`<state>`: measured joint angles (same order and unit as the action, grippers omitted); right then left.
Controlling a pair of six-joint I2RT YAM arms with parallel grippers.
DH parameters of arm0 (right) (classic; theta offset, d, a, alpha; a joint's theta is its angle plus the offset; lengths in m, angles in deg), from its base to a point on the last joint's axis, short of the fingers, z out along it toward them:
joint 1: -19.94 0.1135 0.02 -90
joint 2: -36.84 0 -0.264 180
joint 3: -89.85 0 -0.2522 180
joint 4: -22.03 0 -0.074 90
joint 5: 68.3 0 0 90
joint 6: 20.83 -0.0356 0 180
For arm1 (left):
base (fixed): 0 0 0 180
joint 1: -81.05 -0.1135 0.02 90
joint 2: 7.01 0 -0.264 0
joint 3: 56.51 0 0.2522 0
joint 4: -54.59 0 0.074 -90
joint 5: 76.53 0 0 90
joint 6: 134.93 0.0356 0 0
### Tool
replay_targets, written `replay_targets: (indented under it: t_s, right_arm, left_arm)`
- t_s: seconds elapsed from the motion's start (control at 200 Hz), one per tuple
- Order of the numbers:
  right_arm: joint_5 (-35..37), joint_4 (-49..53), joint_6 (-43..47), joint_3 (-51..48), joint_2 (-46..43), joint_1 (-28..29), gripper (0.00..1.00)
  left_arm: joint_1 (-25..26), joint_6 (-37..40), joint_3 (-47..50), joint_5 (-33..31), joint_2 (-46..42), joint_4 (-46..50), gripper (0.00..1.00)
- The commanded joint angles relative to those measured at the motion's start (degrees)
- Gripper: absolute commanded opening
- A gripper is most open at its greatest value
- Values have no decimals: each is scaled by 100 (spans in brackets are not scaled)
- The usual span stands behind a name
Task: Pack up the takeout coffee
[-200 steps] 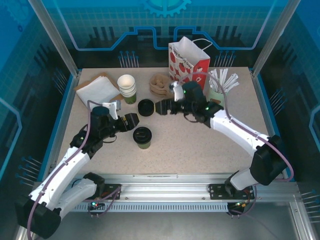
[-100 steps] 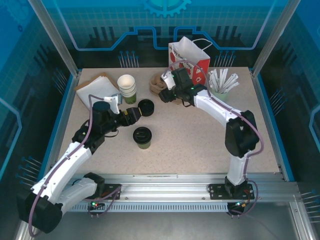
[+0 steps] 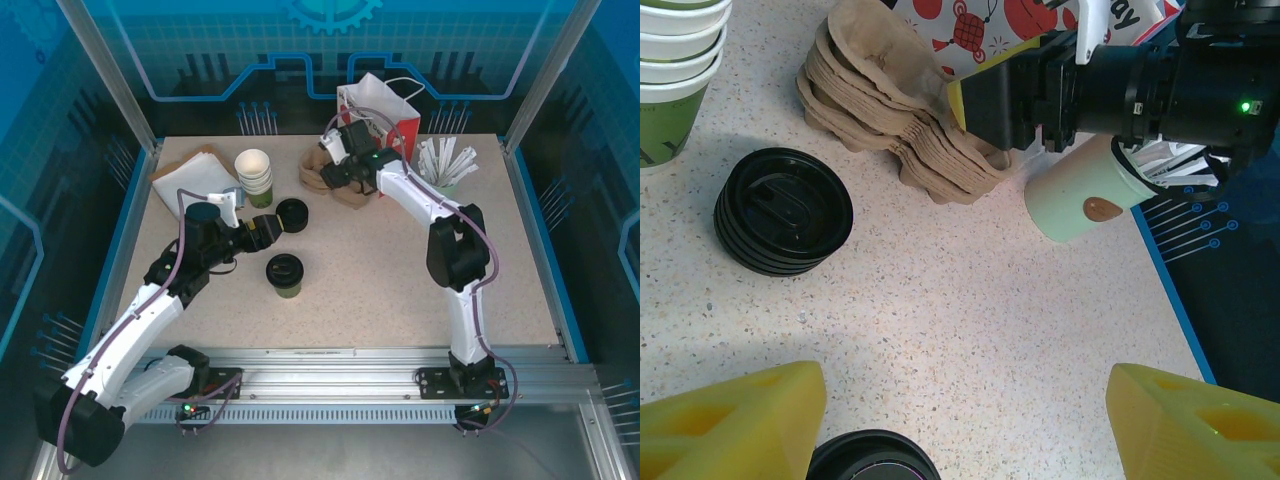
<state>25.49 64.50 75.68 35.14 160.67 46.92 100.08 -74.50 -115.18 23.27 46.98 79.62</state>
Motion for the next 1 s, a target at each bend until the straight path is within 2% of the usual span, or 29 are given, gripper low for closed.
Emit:
replay_targets:
  t_s: [0.0,0.75,0.995]
  right_arm:
    - [-199,329,148,385,284,-129,51]
    - [-570,763,252,1261,915,-407,49]
    - [-960,1028,281,1614,1252,-531,48]
  left_arm:
    - [-6,151,-150,-80,-65,-46,76]
    - [-3,56,-89,-11,-109,-67,76]
    - [2,73,-79,-14,-126,-48,76]
